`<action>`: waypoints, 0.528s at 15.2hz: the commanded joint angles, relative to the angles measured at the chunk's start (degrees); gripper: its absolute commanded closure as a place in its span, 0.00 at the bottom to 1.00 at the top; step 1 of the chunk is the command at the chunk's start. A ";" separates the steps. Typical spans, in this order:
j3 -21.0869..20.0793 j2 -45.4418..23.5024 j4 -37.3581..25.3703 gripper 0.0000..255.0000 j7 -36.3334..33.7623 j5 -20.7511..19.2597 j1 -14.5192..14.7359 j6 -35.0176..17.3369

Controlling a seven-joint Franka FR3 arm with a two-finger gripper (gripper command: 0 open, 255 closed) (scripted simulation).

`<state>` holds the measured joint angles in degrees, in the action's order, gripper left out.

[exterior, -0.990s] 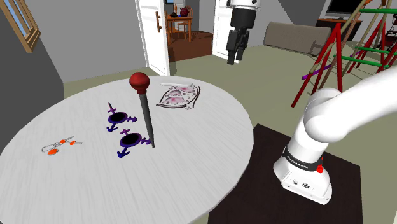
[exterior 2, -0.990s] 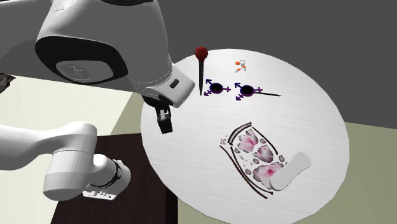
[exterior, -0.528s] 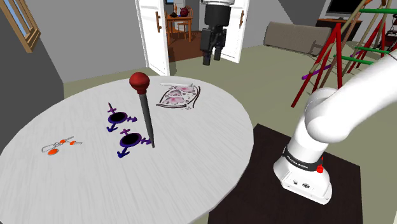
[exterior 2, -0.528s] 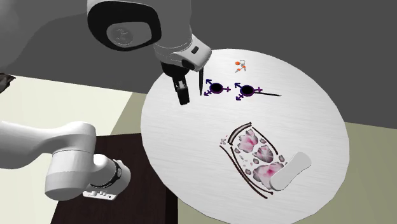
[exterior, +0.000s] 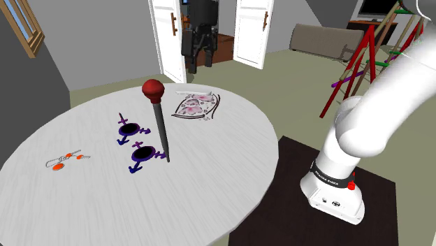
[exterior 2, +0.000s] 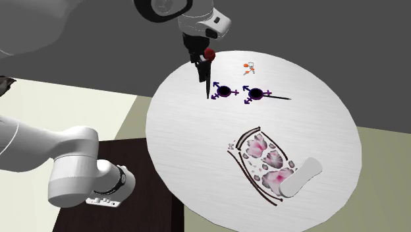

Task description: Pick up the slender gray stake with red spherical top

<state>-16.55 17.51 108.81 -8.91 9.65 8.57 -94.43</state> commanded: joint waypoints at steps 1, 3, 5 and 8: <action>-1.72 -3.09 -3.20 0.00 -1.69 -0.64 0.61 -0.11; -3.57 -6.92 -7.39 0.00 -3.69 -1.77 1.31 0.08; -5.37 -10.97 -11.93 0.00 -5.78 -3.26 2.19 0.50; -7.90 -17.57 -19.54 0.00 -9.06 -6.19 3.98 1.69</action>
<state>-23.52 2.46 91.85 -16.74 4.58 11.90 -92.87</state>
